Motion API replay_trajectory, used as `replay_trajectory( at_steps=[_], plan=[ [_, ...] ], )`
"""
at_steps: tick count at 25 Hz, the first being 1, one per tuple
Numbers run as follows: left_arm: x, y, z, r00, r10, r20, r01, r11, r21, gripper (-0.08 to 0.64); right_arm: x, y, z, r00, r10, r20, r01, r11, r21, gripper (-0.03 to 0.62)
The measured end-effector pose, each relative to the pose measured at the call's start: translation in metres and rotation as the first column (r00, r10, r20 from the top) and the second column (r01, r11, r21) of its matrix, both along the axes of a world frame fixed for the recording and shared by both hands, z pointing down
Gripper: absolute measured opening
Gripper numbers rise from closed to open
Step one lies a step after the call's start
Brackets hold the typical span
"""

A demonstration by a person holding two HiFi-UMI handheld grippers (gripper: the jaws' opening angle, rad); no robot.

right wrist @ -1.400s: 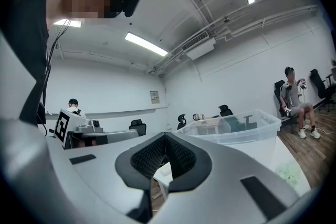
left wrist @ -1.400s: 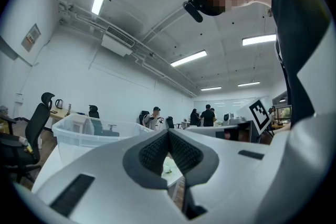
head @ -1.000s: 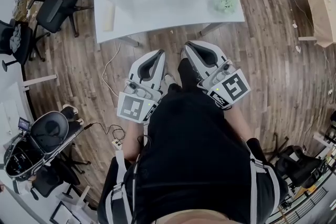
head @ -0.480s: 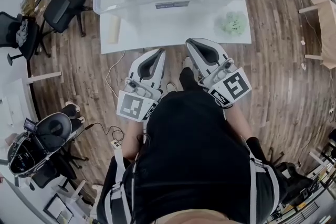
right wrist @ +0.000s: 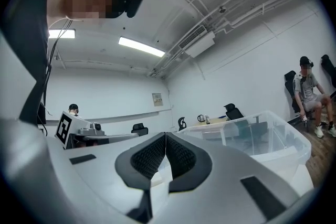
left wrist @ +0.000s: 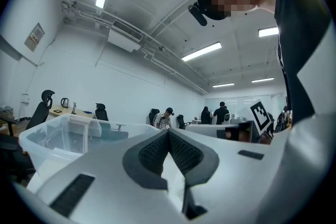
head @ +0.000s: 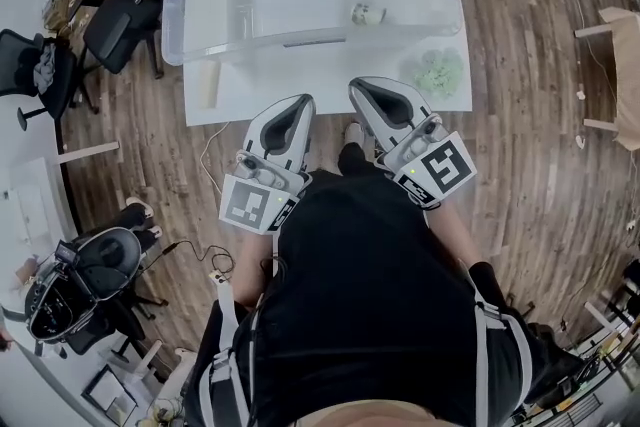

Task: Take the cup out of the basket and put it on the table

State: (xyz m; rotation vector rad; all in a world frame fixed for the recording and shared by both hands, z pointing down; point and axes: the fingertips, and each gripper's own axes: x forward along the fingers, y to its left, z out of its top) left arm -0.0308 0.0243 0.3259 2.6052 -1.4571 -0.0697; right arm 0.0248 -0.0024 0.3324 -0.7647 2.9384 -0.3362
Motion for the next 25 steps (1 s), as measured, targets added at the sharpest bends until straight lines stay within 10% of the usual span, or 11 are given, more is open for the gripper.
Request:
replay_trajectory(
  at_steps=[25],
  plan=[
    [-0.030,-0.086,-0.003,0.998,0.057,0.015,-0.057,0.998,0.009,0.017,-0.030,-0.080,0.005,0.997,0.054,-0.049,-0.055,0.998,-0.024,0.018]
  ],
)
